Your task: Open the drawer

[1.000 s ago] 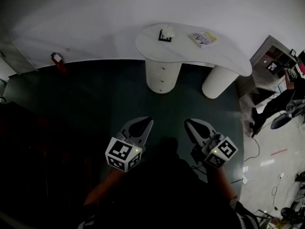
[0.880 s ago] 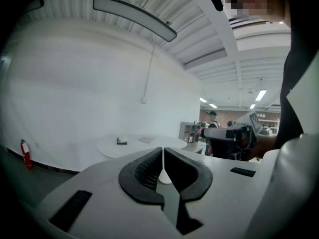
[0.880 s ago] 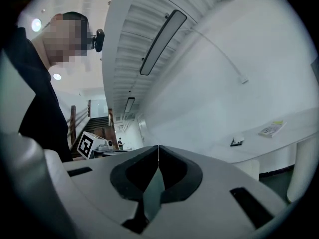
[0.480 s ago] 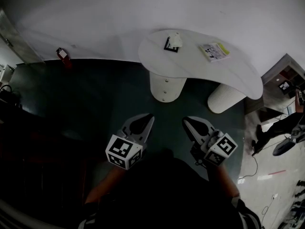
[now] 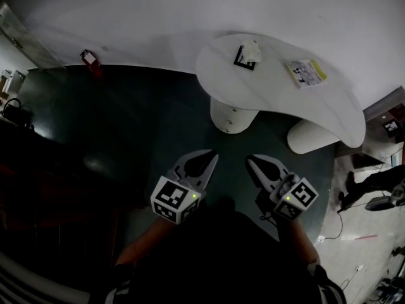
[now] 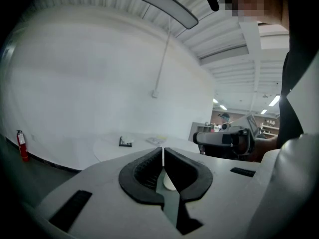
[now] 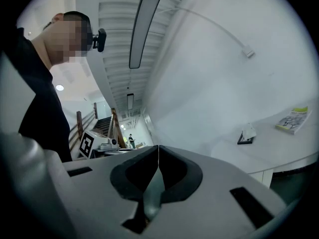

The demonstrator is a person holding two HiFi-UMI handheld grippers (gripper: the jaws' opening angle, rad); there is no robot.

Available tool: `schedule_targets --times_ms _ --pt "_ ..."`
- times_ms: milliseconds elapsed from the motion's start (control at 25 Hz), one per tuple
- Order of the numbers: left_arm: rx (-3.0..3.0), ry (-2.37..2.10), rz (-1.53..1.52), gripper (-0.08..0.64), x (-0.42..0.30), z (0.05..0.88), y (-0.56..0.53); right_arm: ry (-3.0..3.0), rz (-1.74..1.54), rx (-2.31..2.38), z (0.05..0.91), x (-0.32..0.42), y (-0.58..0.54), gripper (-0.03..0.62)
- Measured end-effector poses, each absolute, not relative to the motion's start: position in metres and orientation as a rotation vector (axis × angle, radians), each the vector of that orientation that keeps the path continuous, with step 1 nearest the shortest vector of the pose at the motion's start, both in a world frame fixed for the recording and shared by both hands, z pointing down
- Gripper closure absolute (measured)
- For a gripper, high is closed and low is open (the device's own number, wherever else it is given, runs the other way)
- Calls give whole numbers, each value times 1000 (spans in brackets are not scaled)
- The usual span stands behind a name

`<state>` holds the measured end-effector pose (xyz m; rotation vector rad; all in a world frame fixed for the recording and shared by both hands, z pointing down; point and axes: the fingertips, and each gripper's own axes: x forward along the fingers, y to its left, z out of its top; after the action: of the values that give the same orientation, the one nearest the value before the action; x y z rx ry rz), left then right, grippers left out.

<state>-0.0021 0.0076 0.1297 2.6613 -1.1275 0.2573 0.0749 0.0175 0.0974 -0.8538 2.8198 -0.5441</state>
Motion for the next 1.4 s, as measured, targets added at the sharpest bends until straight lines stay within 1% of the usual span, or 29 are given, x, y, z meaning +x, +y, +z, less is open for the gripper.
schedule_targets --times_ms 160,280,440,520,720,920,1080,1200,1400 --pt "2765 -1112 359 537 -33 123 -26 2800 -584 -927 104 48 -23 575" --pt "2841 -1082 372 537 -61 117 -60 2795 -618 -969 112 18 -58 575" --pt "2794 -995 393 537 -91 142 -101 2762 -605 -1022 116 -22 -91 575" --pt "2769 -951 379 537 -96 152 -112 2793 -593 -1037 127 -29 -93 575" --pt "2730 -886 375 537 -87 168 -127 2775 -667 -1100 147 -19 -102 575" --pt "2707 -836 383 537 -73 207 -153 2741 -699 -1130 175 -11 -128 575" --pt "2746 -809 340 537 -58 230 -175 2808 -627 -1107 203 -10 -150 575" --pt "2754 -830 328 537 -40 265 -191 2811 -593 -1090 229 1 -163 575" --pt "2792 -858 313 537 -17 325 -220 2798 -578 -1094 296 28 -186 575"
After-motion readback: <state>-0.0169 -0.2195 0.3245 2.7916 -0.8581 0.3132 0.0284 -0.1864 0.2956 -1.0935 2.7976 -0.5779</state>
